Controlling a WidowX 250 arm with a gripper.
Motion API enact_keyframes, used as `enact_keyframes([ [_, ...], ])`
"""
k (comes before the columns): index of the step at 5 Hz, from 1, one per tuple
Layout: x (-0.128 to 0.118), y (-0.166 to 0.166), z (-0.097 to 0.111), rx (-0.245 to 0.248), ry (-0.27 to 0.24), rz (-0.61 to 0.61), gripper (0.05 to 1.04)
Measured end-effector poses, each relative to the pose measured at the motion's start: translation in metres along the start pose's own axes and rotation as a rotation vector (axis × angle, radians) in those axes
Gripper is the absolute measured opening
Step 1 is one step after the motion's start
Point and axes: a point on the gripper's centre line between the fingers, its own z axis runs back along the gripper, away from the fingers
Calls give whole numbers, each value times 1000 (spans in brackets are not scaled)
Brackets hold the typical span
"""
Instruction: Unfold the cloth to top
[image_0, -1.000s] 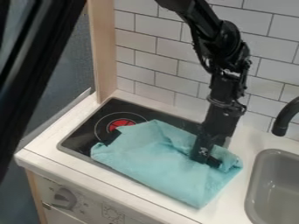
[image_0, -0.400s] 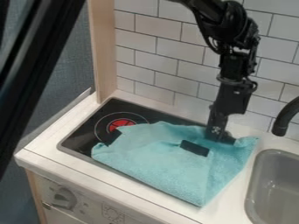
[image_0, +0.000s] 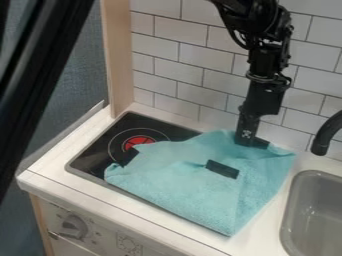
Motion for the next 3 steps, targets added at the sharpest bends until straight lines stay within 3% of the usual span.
enact_keyframes([
  [2, 11, 24, -19, 144, -76, -97, 55],
  [3, 8, 27, -32, 191, -115, -142, 55],
])
